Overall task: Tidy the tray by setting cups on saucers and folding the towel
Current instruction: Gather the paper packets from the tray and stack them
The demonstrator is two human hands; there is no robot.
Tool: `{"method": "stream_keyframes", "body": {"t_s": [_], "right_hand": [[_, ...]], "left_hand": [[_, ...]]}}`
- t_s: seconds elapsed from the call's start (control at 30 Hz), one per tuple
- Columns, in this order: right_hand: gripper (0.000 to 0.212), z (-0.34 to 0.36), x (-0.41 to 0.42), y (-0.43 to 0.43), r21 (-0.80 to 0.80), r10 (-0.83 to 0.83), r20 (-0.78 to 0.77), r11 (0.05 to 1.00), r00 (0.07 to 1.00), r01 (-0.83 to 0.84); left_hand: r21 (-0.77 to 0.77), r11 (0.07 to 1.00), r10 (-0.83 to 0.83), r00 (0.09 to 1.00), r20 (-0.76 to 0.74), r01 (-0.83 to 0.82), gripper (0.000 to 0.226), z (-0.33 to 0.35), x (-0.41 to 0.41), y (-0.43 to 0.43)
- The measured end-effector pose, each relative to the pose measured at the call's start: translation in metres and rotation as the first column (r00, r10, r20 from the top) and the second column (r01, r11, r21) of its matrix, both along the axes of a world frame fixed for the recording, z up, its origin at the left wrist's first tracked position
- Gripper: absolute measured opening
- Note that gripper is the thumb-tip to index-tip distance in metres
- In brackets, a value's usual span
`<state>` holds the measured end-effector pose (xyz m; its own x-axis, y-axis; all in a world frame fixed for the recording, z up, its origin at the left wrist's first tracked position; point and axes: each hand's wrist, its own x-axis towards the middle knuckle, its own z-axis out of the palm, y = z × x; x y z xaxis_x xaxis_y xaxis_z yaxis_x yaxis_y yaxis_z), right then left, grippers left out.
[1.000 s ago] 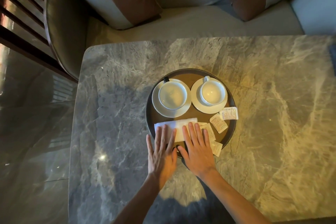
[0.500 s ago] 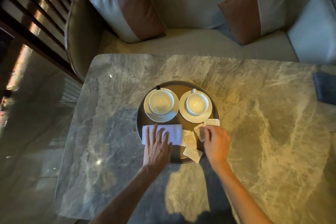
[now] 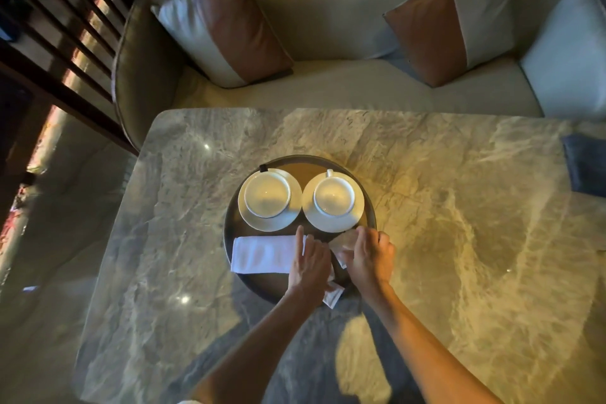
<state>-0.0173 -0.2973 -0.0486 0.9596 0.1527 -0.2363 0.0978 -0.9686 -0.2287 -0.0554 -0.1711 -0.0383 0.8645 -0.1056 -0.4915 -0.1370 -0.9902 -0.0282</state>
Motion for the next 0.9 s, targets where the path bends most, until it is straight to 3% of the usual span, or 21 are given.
{"method": "stream_keyframes", "body": {"t_s": [0.17, 0.33, 0.67, 0.8, 0.9], "right_hand": [[0.054, -0.005, -0.003, 0.004, 0.033, -0.042, -0.056, 0.998, 0.998, 0.044], [0.051, -0.004, 0.000, 0.006, -0.018, -0.052, -0.151, 0.999, 0.987, 0.049], [0.050, 0.000, 0.003, 0.015, -0.081, -0.090, -0.195, 0.994, 0.977, 0.075], [0.056, -0.001, 0.006, 0.019, -0.013, -0.149, -0.255, 0.988, 0.955, 0.151], [0.044, -0.003, 0.002, 0.015, 0.063, -0.156, -0.198, 0.983, 0.968, 0.171]], "left_hand": [[0.001, 1.000, 0.015, 0.999, -0.029, -0.015, 0.075, -0.003, 0.007, -0.004], [-0.006, 1.000, 0.026, 0.998, -0.065, -0.026, 0.053, -0.002, 0.008, -0.007], [-0.063, 0.996, -0.062, 0.997, -0.034, 0.060, 0.070, -0.011, -0.003, 0.005], [-0.017, 0.993, -0.115, 0.993, -0.026, 0.115, 0.072, -0.009, 0.002, 0.005], [-0.019, 0.984, -0.176, 0.983, -0.045, 0.175, 0.058, -0.004, 0.010, 0.005]]}}
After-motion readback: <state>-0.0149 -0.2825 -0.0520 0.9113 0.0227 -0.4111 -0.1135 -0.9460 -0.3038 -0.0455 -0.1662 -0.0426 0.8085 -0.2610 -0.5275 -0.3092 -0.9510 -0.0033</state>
